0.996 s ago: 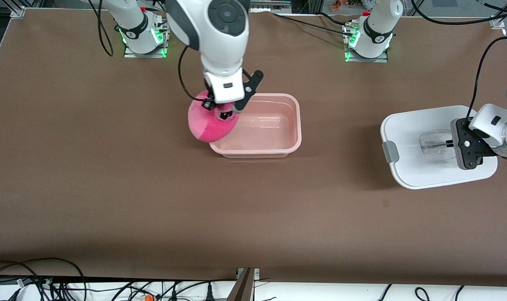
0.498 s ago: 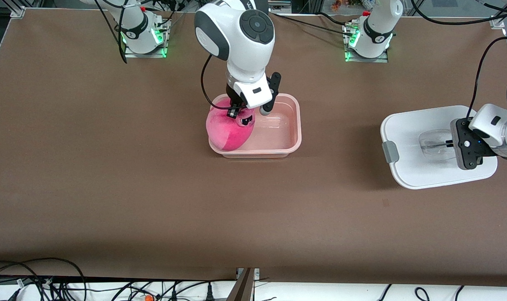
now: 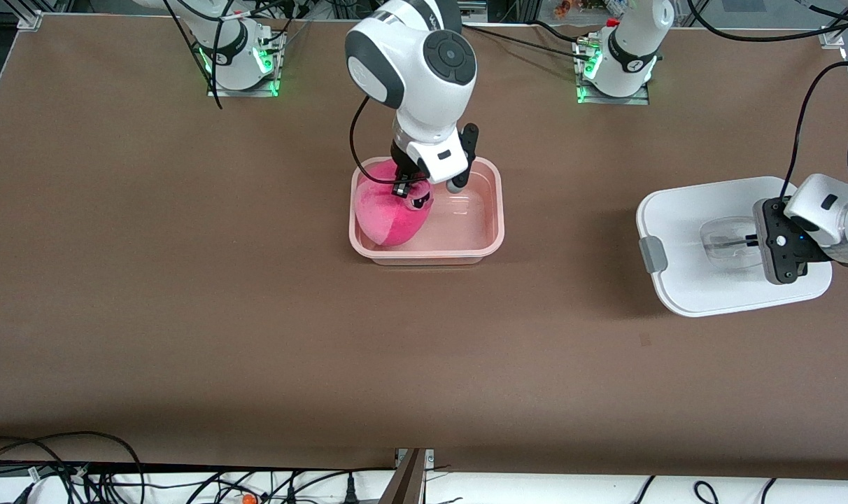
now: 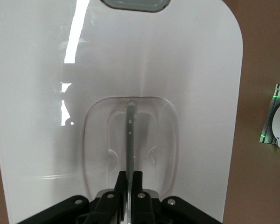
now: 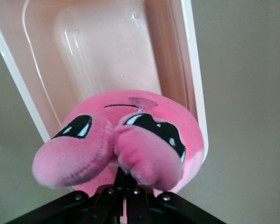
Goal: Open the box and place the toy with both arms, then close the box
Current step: 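Lower the pink toy into the box and open the right gripper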
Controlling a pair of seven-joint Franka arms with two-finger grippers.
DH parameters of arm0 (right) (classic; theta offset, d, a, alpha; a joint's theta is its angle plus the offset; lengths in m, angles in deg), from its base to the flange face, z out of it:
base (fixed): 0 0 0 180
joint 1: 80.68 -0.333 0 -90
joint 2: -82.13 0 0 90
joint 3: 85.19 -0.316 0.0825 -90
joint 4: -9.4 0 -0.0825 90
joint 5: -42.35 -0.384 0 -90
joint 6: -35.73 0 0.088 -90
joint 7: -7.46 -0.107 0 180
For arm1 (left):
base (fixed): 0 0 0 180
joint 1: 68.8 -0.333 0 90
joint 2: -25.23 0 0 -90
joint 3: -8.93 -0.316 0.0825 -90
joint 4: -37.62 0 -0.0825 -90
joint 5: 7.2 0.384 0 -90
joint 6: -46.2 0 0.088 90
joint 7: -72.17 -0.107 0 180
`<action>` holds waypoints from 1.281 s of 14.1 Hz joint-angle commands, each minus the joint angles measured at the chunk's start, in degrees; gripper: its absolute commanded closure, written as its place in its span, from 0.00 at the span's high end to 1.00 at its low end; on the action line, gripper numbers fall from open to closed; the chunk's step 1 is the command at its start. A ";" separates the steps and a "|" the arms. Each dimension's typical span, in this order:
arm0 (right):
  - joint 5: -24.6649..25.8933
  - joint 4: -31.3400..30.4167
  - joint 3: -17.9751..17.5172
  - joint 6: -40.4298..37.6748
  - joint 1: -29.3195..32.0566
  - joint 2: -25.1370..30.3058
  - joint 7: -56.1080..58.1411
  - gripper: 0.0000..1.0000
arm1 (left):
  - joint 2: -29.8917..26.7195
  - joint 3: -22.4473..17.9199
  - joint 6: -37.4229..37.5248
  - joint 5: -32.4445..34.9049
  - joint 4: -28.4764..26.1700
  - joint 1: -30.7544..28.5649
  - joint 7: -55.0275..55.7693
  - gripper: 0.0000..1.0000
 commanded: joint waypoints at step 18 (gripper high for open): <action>4.67 0.78 0.99 17.86 3.02 -3.74 -16.90 1.00 | -0.09 0.30 0.27 0.49 0.11 -0.33 -1.60 0.00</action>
